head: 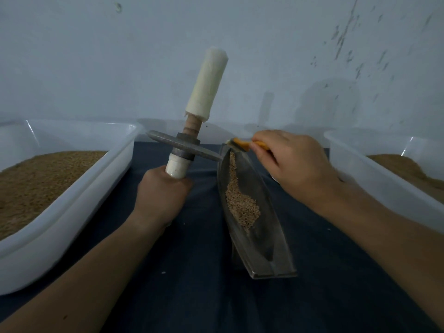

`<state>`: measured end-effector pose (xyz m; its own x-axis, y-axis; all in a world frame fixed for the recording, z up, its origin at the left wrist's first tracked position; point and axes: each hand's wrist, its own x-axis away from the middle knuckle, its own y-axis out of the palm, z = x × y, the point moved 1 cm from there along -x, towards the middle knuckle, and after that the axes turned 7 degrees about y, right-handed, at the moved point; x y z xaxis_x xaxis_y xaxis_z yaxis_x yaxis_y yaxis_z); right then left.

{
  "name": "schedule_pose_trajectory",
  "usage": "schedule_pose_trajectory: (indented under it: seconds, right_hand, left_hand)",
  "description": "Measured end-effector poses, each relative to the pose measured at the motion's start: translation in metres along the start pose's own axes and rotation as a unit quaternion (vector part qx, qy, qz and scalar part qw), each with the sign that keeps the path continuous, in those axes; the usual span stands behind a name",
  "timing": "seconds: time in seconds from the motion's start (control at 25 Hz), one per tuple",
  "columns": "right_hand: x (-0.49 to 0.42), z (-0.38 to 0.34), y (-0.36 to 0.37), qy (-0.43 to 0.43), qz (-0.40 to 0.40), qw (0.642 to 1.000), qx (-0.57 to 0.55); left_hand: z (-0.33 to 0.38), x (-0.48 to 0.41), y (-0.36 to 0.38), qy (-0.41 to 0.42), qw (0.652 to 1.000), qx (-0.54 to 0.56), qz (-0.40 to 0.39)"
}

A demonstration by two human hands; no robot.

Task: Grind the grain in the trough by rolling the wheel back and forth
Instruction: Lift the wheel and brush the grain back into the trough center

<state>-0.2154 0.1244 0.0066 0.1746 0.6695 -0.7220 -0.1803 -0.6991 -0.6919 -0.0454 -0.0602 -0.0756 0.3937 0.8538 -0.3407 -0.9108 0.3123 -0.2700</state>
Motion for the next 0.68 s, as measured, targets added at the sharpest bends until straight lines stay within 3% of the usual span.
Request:
schedule_pose_trajectory:
  seconds: [0.12, 0.32, 0.44, 0.68]
  right_hand:
    - [0.000, -0.006, 0.011, 0.007, -0.029, 0.998, 0.064]
    - [0.014, -0.018, 0.013, -0.013, -0.032, 0.997, 0.063]
    - [0.026, -0.028, 0.002, -0.007, -0.079, 0.996, 0.051]
    - [0.022, -0.042, -0.037, -0.011, 0.000, 1.000, -0.025]
  left_hand:
    - [0.001, 0.001, -0.001, 0.001, 1.000, 0.002, -0.003]
    - [0.005, 0.003, -0.001, 0.002, 1.000, -0.003, -0.009]
    - [0.007, 0.004, -0.001, 0.001, 1.000, -0.005, -0.006]
    - [0.006, 0.004, 0.000, 0.002, 1.000, -0.019, -0.007]
